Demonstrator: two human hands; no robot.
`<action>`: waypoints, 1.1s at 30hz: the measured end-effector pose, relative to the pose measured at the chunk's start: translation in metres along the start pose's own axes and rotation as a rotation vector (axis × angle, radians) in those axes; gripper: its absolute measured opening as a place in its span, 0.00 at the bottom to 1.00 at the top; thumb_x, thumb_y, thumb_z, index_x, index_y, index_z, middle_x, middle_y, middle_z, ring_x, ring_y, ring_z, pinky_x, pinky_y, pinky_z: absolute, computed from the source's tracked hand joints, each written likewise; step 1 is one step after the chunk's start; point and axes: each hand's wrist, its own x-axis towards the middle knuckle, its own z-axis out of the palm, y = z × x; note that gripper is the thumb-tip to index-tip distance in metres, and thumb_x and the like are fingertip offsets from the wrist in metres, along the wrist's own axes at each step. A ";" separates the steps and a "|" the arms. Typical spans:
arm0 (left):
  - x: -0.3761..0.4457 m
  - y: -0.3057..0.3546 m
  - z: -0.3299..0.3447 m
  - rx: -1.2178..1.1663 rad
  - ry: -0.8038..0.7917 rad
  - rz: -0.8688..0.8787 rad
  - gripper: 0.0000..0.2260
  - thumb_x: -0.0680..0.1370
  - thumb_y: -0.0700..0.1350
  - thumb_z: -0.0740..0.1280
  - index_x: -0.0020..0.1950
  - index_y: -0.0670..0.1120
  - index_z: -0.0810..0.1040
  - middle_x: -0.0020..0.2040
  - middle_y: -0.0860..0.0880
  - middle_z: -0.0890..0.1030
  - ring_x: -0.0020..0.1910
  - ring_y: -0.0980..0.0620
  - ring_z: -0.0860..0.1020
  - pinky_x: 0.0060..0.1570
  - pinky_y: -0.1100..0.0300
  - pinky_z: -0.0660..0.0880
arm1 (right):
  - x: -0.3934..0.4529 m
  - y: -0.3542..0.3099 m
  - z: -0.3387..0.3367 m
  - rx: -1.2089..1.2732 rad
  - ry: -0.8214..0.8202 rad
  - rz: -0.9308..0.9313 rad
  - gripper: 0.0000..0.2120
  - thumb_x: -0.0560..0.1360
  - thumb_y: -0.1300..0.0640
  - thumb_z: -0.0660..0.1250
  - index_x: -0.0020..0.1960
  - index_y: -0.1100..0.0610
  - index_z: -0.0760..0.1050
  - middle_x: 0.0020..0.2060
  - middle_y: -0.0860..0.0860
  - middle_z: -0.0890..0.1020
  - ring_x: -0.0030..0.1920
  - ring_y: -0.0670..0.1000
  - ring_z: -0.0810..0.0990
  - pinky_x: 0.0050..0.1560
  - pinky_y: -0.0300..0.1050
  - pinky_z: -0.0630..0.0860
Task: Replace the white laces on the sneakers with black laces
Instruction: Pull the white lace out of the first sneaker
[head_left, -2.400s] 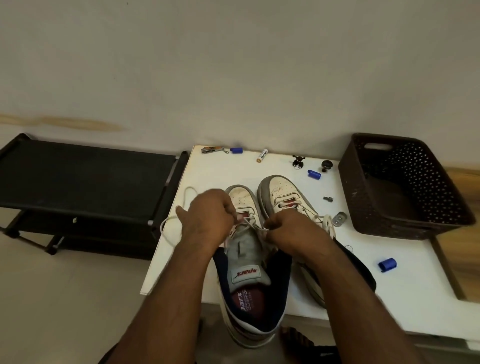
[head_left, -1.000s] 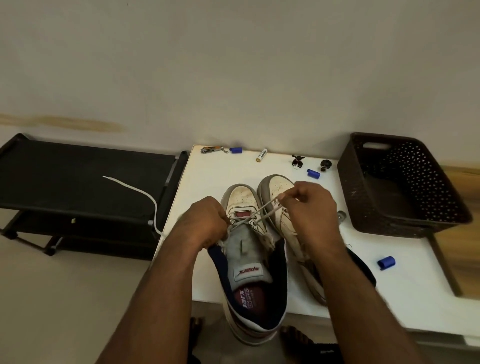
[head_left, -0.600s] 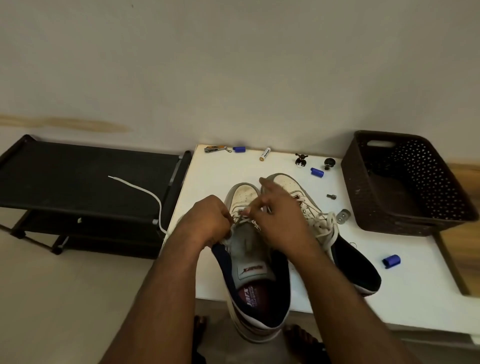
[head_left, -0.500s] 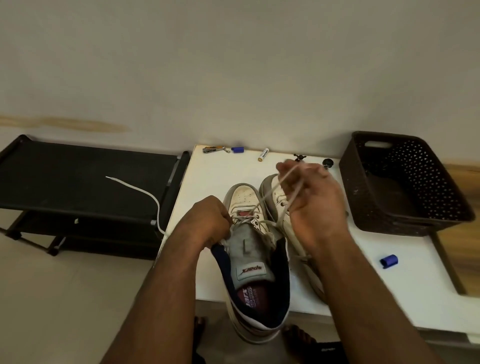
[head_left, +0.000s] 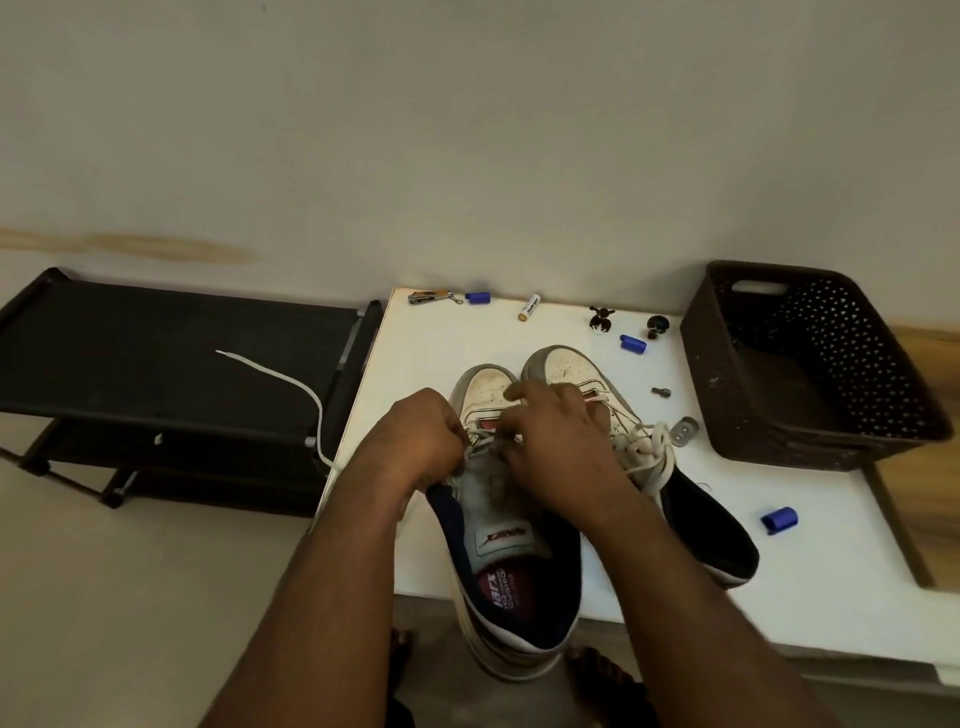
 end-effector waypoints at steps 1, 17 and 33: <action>0.000 0.000 0.000 0.004 0.001 0.000 0.10 0.72 0.34 0.72 0.51 0.44 0.85 0.47 0.43 0.84 0.46 0.46 0.82 0.46 0.56 0.80 | 0.001 -0.001 -0.003 0.148 0.040 0.035 0.06 0.78 0.51 0.64 0.50 0.48 0.79 0.68 0.45 0.69 0.69 0.50 0.63 0.67 0.54 0.60; 0.001 0.005 0.005 -0.105 0.108 0.031 0.07 0.74 0.39 0.69 0.49 0.47 0.83 0.49 0.46 0.83 0.47 0.46 0.81 0.44 0.56 0.79 | -0.005 0.019 -0.025 0.420 0.071 0.143 0.09 0.75 0.51 0.69 0.39 0.53 0.77 0.37 0.44 0.78 0.36 0.40 0.73 0.35 0.34 0.65; 0.019 0.011 0.031 0.029 0.124 0.166 0.04 0.74 0.44 0.73 0.41 0.48 0.79 0.58 0.46 0.74 0.55 0.46 0.76 0.56 0.55 0.73 | 0.003 0.016 -0.012 0.447 -0.140 0.321 0.16 0.76 0.60 0.66 0.63 0.54 0.78 0.60 0.51 0.80 0.59 0.50 0.78 0.56 0.41 0.72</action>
